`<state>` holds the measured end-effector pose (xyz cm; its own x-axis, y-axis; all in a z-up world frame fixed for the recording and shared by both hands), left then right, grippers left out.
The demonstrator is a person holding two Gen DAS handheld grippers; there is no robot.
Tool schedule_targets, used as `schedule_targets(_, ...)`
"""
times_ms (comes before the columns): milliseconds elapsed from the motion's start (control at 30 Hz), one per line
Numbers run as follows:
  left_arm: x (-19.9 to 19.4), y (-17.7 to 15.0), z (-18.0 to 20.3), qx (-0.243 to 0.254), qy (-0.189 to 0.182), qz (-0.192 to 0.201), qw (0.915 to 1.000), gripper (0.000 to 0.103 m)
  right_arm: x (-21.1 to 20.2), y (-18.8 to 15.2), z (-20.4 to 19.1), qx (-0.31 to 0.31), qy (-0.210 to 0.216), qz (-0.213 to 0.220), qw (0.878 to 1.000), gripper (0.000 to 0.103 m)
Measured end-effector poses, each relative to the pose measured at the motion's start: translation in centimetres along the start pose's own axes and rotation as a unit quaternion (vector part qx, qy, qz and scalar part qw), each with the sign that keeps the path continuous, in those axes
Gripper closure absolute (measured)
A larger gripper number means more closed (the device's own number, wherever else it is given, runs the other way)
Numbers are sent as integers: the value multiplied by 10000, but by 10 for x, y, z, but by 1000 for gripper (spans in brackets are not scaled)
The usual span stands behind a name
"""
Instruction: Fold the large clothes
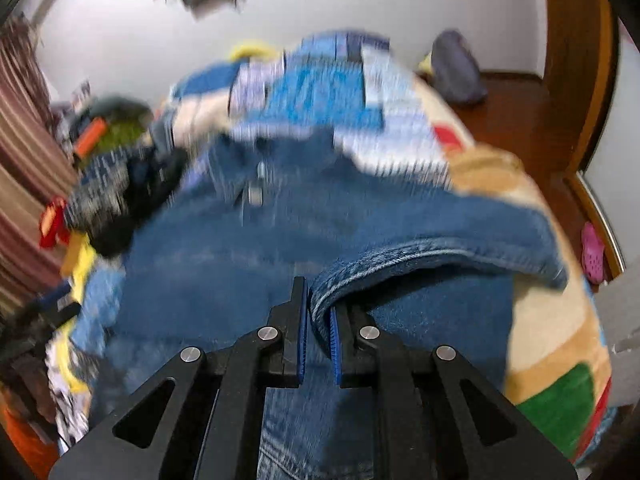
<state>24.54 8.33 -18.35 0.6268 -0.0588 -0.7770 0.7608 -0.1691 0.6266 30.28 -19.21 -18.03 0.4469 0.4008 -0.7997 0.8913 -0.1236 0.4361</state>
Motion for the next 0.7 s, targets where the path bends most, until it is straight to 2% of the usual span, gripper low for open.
schedule_targets(67,2,-6,0,-11,-21,-63,10000,24,9,-9,-1,-71,-113,-257,9996,93)
schedule_targets(167,6,-11,2,-32,-53,-134,9999,24,13,-19,-2,-191,-379,-739,9964,86)
schedule_targets(233,9,-13,5,-37,-76,-179,9998,24,8,-25,-5,-296,-393,-807,9955,85)
schedule_targets(267,10,-13,6,-31,-88,-190,9998,24,0,-26,-3,-372,-381,-765,9956,82)
schedule_targets(333,12,-12,9,-13,-102,-198,9998,24,-11,-25,-1,-416,-390,-679,9961,69)
schedule_targets(400,14,-10,12,5,-110,-198,9997,24,-32,-20,7,-352,-357,-374,9980,50)
schedule_targets(500,16,-7,16,6,-131,-192,9997,24,-58,-5,26,-39,-359,117,9993,37)
schedule_targets(600,19,-5,18,-10,-153,-187,9997,24,-65,10,45,511,-301,361,9976,35)
schedule_targets(700,21,-3,19,-20,-173,-194,9997,24,-58,23,79,1320,-167,320,9906,34)
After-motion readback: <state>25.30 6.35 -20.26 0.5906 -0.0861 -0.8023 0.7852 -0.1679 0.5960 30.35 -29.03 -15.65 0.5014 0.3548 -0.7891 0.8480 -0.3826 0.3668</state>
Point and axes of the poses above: each gripper's, at about its wrist camera, not at the fingertips, and x roughly the way its jaws point, z to its right, y to its top, the point moved 3 cm from there along x, roughly the way its jaws point, and after that the axes turned 14 degrees about x, right-handed, at the moved point
